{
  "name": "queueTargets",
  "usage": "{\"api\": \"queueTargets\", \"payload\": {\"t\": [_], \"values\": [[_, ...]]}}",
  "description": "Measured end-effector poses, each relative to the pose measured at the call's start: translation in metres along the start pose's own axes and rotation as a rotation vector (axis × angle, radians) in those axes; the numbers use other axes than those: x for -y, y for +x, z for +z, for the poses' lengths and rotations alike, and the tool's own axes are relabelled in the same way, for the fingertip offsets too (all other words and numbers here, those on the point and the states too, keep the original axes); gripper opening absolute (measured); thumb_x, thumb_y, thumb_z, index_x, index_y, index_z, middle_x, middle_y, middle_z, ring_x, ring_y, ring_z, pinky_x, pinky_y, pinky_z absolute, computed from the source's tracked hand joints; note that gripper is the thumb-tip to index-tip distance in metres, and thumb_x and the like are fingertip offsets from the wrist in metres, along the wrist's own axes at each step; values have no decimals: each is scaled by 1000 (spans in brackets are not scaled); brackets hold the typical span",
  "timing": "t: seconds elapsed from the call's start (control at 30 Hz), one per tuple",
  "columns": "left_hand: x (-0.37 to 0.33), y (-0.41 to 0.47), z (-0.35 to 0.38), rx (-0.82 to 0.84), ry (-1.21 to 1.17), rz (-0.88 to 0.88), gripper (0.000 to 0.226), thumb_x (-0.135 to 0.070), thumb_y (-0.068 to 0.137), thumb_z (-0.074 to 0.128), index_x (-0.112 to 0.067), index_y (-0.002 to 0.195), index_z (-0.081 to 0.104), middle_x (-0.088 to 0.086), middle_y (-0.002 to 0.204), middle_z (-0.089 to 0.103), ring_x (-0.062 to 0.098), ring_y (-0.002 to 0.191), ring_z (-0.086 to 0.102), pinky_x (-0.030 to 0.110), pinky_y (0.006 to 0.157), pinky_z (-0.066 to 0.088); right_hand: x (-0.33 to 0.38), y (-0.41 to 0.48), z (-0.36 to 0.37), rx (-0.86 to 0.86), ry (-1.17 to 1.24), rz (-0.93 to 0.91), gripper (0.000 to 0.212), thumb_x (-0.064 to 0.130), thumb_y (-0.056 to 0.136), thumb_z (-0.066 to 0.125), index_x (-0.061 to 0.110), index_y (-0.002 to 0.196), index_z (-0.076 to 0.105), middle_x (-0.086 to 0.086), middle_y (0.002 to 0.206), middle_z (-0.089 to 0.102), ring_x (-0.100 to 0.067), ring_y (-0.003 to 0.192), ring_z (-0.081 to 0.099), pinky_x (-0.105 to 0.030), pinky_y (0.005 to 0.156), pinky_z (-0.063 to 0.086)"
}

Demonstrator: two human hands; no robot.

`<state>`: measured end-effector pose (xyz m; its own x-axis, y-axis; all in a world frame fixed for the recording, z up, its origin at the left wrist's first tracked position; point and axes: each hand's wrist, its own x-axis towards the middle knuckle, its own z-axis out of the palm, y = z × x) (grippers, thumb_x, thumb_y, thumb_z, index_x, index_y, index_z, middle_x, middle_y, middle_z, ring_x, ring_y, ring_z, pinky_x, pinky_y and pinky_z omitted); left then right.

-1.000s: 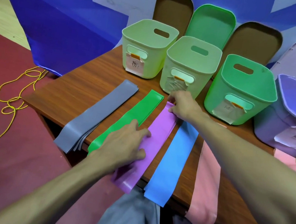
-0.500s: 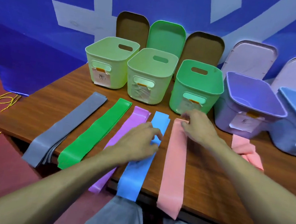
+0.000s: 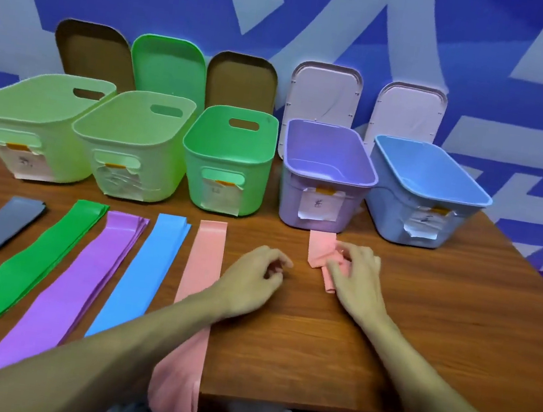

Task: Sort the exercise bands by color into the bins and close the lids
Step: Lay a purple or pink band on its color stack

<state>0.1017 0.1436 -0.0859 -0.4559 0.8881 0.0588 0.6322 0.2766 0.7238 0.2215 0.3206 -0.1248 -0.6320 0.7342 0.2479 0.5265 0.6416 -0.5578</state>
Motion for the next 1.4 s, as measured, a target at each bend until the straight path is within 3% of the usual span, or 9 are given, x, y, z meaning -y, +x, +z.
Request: {"api": "queueTargets", "payload": {"t": [0.23, 0.33, 0.57, 0.73, 0.87, 1.03, 1.13, 1.23, 1.4], "values": [[-14, 48, 54, -177, -194, -80, 29, -18, 87, 63, -19, 116, 61, -2, 107, 52, 7, 81, 55, 24, 91, 46, -13, 1, 7, -53, 109, -62, 30, 21, 85, 66, 23, 115, 63, 2, 102, 61, -20, 96, 54, -27, 87, 39], [-10, 53, 70, -296, -126, -83, 25, -26, 87, 64, -26, 111, 64, -12, 95, 54, 6, 80, 57, 35, 89, 47, -16, 1, 9, -60, 124, -101, 32, 20, 84, 65, 27, 115, 64, 3, 102, 61, -19, 93, 55, -27, 87, 39], [-6, 51, 71, -370, -148, -52, 11, -28, 91, 59, -27, 94, 69, -6, 93, 62, 3, 79, 55, 26, 79, 46, -10, -5, 2, -123, 227, -102, 20, 23, 82, 71, 22, 102, 73, 2, 101, 58, -14, 97, 53, -19, 85, 38], [-6, 43, 64, -294, -183, -21, 13, -24, 94, 55, -24, 91, 68, 0, 97, 58, -1, 82, 51, 7, 72, 36, -2, -15, -2, -115, 196, -144, 15, 23, 84, 69, 21, 98, 73, 4, 97, 58, -13, 93, 52, -23, 84, 43], [-11, 31, 41, -209, -207, -24, 15, -23, 94, 55, -17, 97, 69, -1, 100, 53, -2, 85, 49, 3, 75, 36, 9, -26, -9, -147, 194, -166, 8, 25, 81, 72, 19, 85, 74, 7, 101, 53, -11, 100, 45, -8, 84, 32], [-26, 20, 2, -259, -309, 35, 14, -19, 92, 55, -20, 83, 66, -4, 89, 63, 12, 88, 59, 19, 81, 43, 54, -30, -45, -126, 296, -290, 11, 30, 84, 68, 25, 91, 74, 16, 93, 65, -8, 91, 59, -24, 82, 46], [-42, 11, -26, -367, -390, 85, 16, -15, 94, 51, -15, 83, 63, -4, 80, 63, 10, 80, 57, 19, 75, 43, 90, -22, -63, -55, 335, -285, 21, 24, 88, 64, 26, 108, 70, 13, 100, 71, -1, 90, 62, -14, 80, 48], [-54, -1, -55, -438, -448, 158, 14, -18, 95, 51, -19, 85, 62, -6, 80, 61, 2, 75, 55, 16, 69, 43, 121, -18, -73, -57, 427, -305, 17, 21, 88, 64, 24, 103, 70, 12, 93, 71, 1, 87, 62, -11, 77, 48], [-62, -28, -88, -486, -692, 149, 16, -24, 93, 51, -28, 109, 51, -4, 74, 61, 6, 67, 56, 25, 64, 45, 169, -24, -88, -55, 677, -269, 9, 9, 87, 64, 9, 94, 70, -3, 79, 67, -19, 68, 61, -32, 63, 51]]}}
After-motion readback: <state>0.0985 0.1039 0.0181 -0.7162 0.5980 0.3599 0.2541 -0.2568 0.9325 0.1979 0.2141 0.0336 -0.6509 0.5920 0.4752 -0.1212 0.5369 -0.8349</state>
